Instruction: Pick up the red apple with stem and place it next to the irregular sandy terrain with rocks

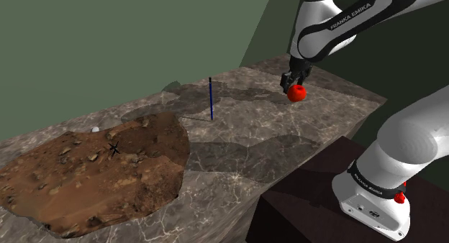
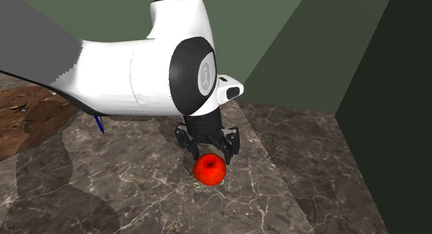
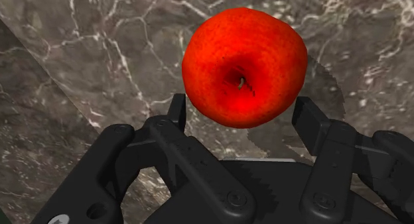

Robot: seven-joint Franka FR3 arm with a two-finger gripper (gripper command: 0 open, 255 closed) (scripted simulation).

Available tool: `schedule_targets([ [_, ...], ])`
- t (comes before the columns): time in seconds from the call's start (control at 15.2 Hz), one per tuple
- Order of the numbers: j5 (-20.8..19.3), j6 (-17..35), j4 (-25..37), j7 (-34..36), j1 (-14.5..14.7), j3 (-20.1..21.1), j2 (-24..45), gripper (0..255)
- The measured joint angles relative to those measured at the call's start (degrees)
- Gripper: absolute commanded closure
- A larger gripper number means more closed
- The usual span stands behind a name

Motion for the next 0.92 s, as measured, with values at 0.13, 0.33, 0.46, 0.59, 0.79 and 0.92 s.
schedule_targets([
  [0.13, 0.0, 0.0, 0.0, 0.0, 0.0, 0.0, 0.0, 255],
  [0.33, 0.1, -0.4, 0.1, -0.1, 0.0, 0.0, -0.3, 255],
  [0.46, 0.3, -1.8, 0.4, -0.3, 0.1, 0.0, -1.4, 255],
  [0.59, 0.6, -3.7, 1.2, -0.8, 0.2, -0.1, -2.5, 255],
  [0.79, 1.0, -6.6, 2.6, -1.2, 0.4, 0.0, -4.0, 255],
  [0.92, 1.2, -8.3, 3.4, -1.4, 0.5, 0.0, -5.0, 255],
])
